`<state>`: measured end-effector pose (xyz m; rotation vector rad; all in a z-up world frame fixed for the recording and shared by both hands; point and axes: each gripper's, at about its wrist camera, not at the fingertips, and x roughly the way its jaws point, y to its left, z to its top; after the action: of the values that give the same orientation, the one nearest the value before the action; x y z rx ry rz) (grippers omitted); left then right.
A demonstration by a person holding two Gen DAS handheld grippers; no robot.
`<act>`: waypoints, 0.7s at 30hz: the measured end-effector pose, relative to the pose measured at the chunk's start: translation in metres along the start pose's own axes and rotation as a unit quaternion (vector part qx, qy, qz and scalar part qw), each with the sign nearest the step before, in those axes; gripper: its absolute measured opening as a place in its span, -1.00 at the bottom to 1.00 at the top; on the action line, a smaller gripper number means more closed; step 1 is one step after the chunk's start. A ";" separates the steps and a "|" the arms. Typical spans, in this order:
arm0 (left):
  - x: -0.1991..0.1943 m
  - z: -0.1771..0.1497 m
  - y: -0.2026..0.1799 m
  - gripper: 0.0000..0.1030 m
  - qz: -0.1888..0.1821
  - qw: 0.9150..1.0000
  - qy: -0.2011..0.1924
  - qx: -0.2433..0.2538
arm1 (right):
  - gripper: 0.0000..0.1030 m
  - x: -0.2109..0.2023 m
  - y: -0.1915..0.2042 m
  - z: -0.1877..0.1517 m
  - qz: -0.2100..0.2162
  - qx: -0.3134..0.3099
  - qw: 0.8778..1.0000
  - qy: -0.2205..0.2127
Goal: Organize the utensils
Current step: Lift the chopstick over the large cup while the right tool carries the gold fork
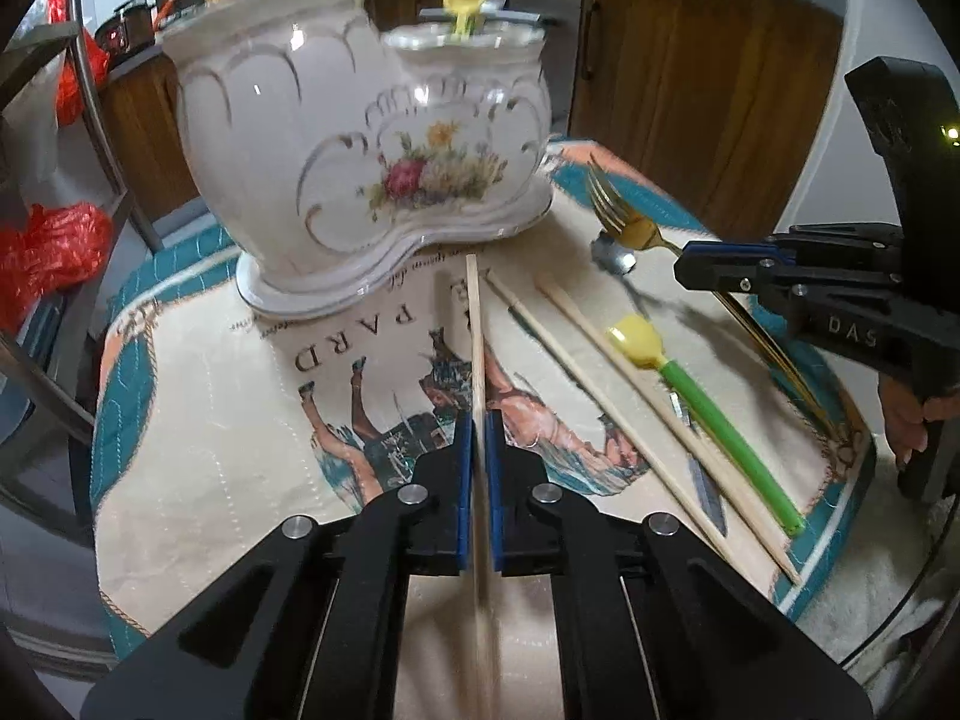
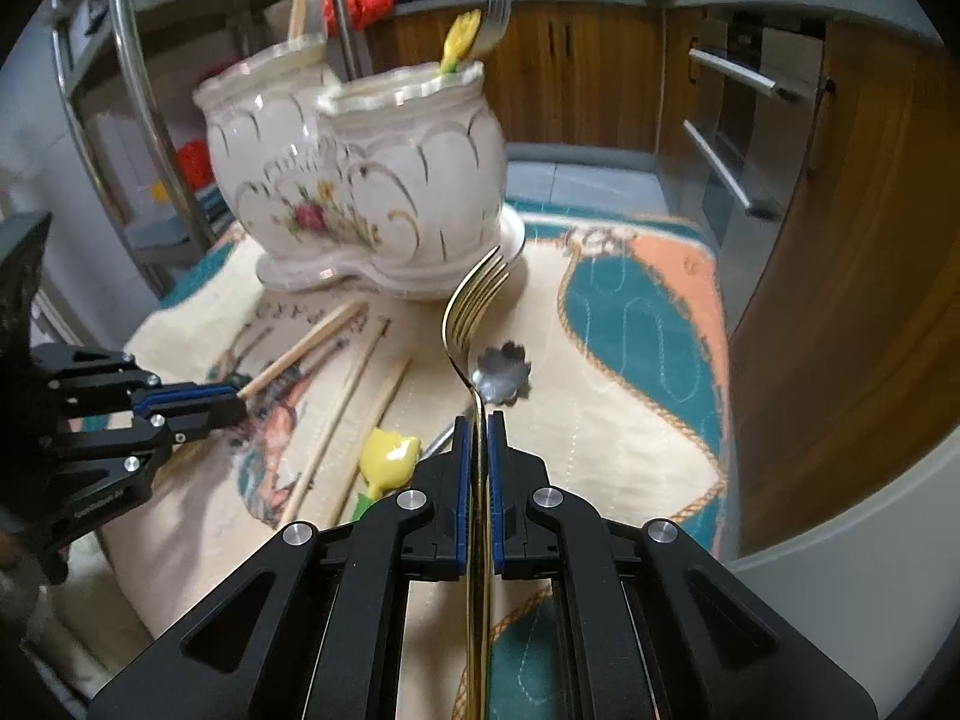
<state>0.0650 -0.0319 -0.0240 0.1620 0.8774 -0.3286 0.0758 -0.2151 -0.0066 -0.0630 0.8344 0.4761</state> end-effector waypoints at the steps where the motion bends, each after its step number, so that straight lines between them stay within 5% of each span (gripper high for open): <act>1: -0.005 -0.001 0.000 -0.91 -0.002 1.000 -0.012 0.003 | -0.87 -0.006 0.000 0.000 0.002 0.000 1.000 -0.011; 13: -0.066 -0.005 0.009 -0.91 -0.013 0.990 -0.139 0.006 | -0.88 -0.074 0.015 -0.003 -0.007 -0.046 0.988 -0.146; 21: -0.102 -0.002 0.024 -0.91 -0.009 0.970 -0.243 -0.019 | -0.88 -0.104 0.019 -0.001 -0.010 -0.048 0.974 -0.219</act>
<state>0.0111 0.0133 0.0541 0.0329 0.3991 -0.3492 0.0075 -0.2383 0.0707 -0.0536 0.3767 0.4876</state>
